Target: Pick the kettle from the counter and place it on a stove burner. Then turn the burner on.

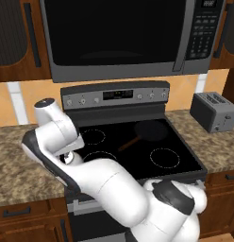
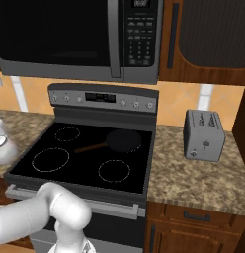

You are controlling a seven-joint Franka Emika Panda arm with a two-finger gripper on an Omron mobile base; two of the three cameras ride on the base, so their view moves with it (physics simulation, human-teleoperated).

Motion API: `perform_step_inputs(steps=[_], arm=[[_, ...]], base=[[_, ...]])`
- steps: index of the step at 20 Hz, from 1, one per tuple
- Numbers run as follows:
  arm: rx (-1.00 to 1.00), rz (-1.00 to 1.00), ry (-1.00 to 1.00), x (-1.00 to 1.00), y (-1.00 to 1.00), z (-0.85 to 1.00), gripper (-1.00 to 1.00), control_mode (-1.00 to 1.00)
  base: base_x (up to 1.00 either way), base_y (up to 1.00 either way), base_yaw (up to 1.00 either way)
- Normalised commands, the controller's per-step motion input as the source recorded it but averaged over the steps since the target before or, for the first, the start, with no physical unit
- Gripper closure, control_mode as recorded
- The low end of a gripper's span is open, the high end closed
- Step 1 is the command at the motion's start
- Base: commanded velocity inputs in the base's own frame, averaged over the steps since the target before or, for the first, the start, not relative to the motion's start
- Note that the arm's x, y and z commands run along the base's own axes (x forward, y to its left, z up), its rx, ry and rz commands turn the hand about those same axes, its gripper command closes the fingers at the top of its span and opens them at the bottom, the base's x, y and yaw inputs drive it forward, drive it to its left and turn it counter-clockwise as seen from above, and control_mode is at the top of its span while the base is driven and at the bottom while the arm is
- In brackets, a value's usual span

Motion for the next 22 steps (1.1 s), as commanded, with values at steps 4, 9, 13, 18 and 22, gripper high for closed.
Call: perform_step_inputs(steps=[4, 9, 13, 18, 22], arm=[[0.00, 0.08, 0.09, 0.17, -0.17, 0.00, 1.00, -1.00], [0.00, 0.05, 0.07, 0.29, -0.17, 0.00, 1.00, -1.00], [0.00, 0.05, 0.07, 0.45, -0.19, 0.00, 1.00, -1.00], [0.00, 0.04, 0.03, 0.40, -0.27, -0.05, 1.00, -1.00], [0.00, 0.00, 0.00, 0.35, -0.38, -0.29, 1.00, -1.00]], base=[[0.00, 0.00, 0.00], [0.00, 0.00, 0.00], [0.00, 0.00, 0.00], [0.00, 0.00, 0.00], [0.00, 0.00, 0.00]])
